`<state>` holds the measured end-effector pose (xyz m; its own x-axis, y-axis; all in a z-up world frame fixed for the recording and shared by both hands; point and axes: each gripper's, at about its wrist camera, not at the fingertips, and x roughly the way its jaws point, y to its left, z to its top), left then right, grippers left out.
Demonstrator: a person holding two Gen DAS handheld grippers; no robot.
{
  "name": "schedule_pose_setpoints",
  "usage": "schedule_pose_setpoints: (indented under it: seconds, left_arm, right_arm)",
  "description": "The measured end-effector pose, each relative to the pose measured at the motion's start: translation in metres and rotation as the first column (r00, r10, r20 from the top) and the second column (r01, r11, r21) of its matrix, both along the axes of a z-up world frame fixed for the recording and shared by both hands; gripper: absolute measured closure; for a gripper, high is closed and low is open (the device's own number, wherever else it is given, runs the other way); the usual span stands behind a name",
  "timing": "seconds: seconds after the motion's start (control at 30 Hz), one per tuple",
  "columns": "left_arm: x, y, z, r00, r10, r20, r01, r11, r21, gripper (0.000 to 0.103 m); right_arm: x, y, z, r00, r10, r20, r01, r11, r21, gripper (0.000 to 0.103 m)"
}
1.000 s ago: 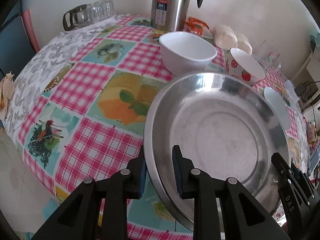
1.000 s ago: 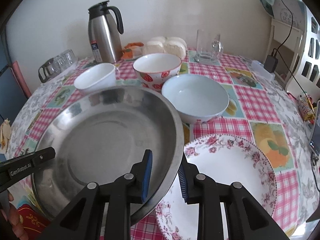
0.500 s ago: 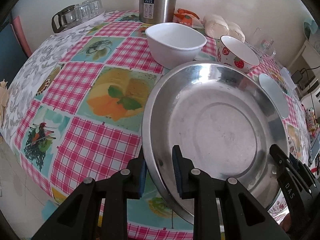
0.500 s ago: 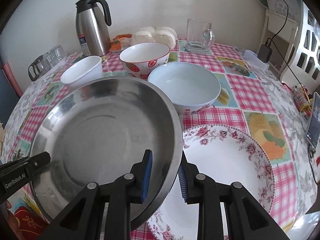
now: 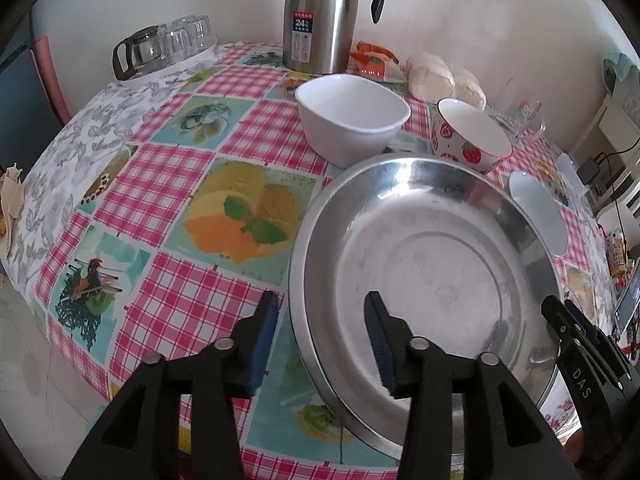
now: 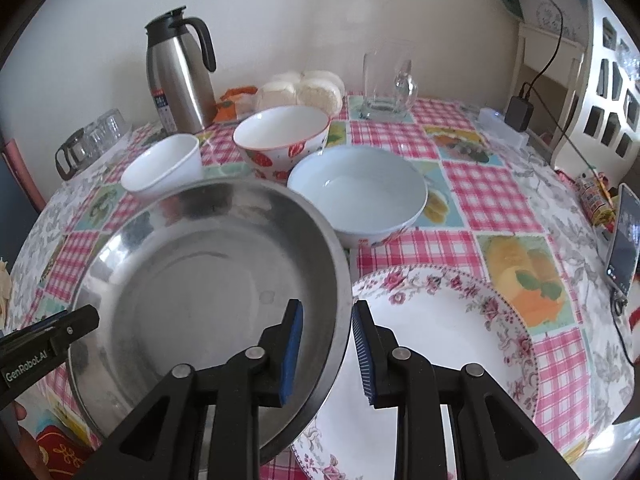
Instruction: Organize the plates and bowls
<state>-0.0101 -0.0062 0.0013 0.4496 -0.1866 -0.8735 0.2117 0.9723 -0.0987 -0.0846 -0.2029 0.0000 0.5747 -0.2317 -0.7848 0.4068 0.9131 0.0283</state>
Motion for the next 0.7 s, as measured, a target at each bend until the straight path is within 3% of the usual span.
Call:
schedule_pose_setpoints:
  seconds: [0.03,0.1,0.17,0.3,0.57,0.63,0.7]
  left_arm:
    - [0.0004,0.0007,0.0004,1.000,0.005,0.001,-0.005,1.000,-0.001,0.045]
    - [0.0006,0.0012,0.0008,1.000,0.012,0.004,-0.012,1.000,0.005,0.042]
    - [0.0017,0.0016,0.0004,1.000,0.018,0.008,-0.018,1.000,0.017,0.040]
    - [0.0019,0.0010,-0.0002,1.000,0.020,0.017,-0.020,0.999,0.037,0.027]
    - [0.0012,0.0004,0.0022,0.999,0.019,0.050,-0.022,0.998,0.060,0.019]
    - [0.0009,0.0014,0.0030,0.998,0.023,0.059,-0.026,0.998,0.063,0.014]
    - [0.0007,0.0021,0.0039,0.998,0.028,0.065,-0.032,0.998,0.060,0.012]
  right_arm:
    - [-0.0003,0.0004,0.0014,1.000,-0.001,0.006,0.001,1.000,-0.004,0.070]
    - [-0.0005,0.0010,0.0029,1.000,0.000,0.016,0.000,1.000,-0.006,0.057]
    - [-0.0003,0.0013,0.0036,1.000,0.002,0.020,-0.002,1.000,-0.012,0.050]
    - [0.0009,0.0020,0.0035,1.000,0.003,0.023,-0.003,1.000,-0.029,0.037]
    - [0.0011,0.0016,0.0022,0.999,0.014,0.032,-0.013,0.999,-0.035,0.021]
    - [0.0011,0.0019,0.0024,0.999,0.014,0.033,-0.013,0.999,-0.038,0.018]
    - [0.0009,0.0012,0.0018,0.999,0.008,0.032,-0.007,0.999,-0.040,0.010]
